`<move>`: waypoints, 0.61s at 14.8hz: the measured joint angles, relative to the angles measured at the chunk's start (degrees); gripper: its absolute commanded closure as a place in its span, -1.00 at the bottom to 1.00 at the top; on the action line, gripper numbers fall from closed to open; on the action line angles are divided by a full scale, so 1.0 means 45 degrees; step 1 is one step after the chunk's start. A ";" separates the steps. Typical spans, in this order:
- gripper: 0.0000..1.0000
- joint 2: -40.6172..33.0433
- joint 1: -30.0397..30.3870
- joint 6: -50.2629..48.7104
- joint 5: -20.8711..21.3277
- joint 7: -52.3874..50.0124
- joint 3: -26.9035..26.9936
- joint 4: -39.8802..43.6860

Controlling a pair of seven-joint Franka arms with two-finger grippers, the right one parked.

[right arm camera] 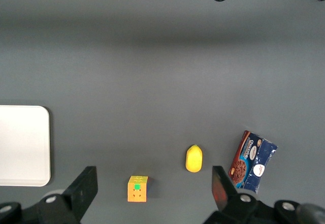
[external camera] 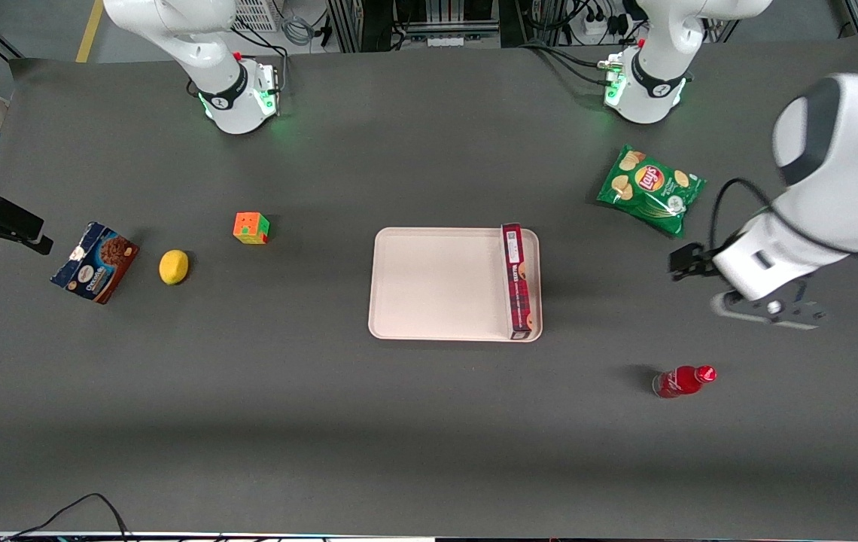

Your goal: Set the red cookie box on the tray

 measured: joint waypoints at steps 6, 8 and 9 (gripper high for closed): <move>-1.00 -0.1674 0.1179 -0.1577 0.0238 0.0943 -0.0021 -0.0708; -1.00 -0.2230 0.1347 -0.1573 0.0239 0.0999 -0.0020 -0.1297; -1.00 -0.2449 0.1369 -0.1571 0.0239 0.1001 -0.0021 -0.1509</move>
